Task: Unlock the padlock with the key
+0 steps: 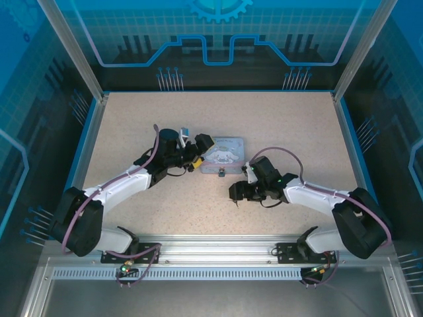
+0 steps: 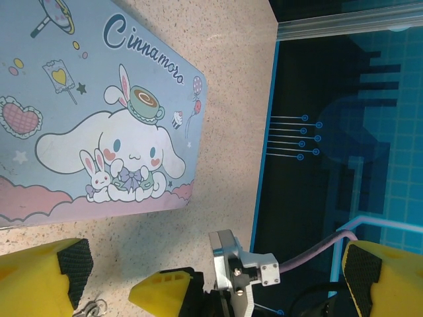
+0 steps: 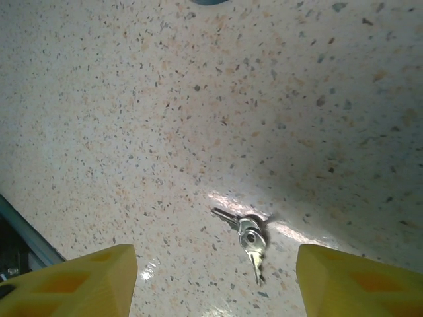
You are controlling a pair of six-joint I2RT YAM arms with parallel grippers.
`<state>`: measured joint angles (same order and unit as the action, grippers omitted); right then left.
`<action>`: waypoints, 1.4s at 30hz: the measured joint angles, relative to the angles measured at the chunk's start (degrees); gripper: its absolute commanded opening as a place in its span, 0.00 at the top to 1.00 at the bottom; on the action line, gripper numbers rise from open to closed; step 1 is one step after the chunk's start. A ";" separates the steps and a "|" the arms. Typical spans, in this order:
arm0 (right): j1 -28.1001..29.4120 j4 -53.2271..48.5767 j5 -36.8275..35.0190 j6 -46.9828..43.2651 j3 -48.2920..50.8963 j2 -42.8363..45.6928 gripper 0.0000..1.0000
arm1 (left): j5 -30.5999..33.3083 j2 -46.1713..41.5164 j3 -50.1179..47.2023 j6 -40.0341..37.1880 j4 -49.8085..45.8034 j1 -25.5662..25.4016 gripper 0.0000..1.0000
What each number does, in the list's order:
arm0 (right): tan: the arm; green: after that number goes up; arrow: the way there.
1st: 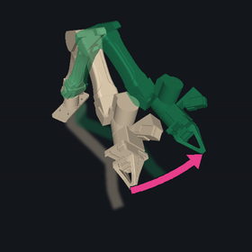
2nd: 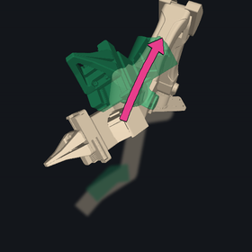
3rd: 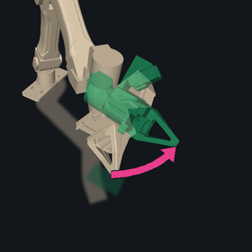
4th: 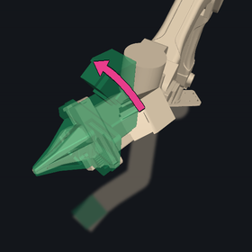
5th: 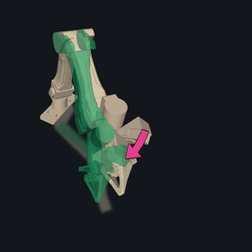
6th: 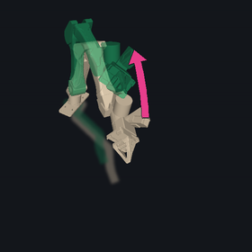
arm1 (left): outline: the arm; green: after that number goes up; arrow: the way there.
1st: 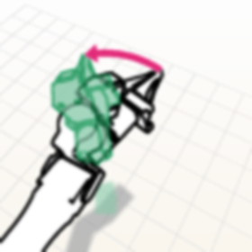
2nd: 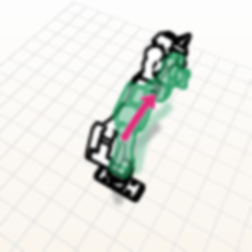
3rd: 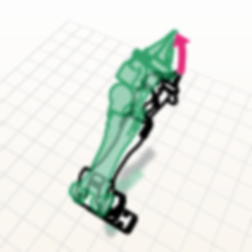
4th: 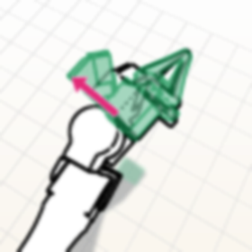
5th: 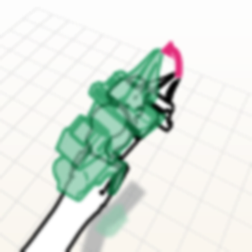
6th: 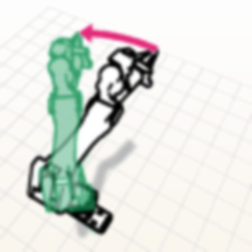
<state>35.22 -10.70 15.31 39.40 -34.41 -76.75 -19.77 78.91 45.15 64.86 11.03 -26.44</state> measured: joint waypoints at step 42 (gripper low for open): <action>14.08 -23.91 -24.17 -11.45 -20.59 -20.41 0.63 | 1.05 0.20 0.00 -0.44 -1.51 0.46 0.01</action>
<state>49.30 -34.61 -8.86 27.94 -55.00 -97.17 -18.72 79.11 45.15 64.42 9.52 -25.98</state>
